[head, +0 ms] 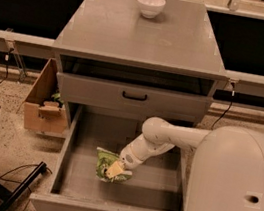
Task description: Place green jalapeno chip bag into middle drawer
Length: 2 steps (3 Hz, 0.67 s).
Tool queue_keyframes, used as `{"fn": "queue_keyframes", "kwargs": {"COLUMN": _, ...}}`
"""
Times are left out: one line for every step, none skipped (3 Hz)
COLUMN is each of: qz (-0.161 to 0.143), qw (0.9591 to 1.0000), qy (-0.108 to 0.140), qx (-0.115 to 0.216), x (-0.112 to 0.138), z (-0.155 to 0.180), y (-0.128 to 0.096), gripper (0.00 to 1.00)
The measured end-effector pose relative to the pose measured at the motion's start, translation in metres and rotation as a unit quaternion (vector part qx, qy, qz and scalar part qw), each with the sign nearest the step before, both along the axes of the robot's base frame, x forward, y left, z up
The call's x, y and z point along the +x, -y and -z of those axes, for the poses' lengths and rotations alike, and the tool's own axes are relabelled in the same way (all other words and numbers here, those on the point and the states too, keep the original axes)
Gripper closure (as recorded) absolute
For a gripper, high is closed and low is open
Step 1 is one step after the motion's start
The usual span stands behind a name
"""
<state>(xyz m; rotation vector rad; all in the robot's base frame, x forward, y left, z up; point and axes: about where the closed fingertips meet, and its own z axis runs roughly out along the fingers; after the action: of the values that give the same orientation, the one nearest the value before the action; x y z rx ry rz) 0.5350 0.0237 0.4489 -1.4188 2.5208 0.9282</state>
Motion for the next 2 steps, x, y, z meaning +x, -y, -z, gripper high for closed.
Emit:
{"fn": "queue_keyframes", "kwargs": {"qz": 0.0, "qw": 1.0, "qy": 0.0, "qx": 0.0, "x": 0.0, "z": 0.0, "y": 0.0, "gripper": 0.38}}
{"fn": "queue_keyframes", "kwargs": {"qz": 0.0, "qw": 1.0, "qy": 0.0, "qx": 0.0, "x": -0.0001, "z": 0.0001, "y": -0.0001, "gripper": 0.14}}
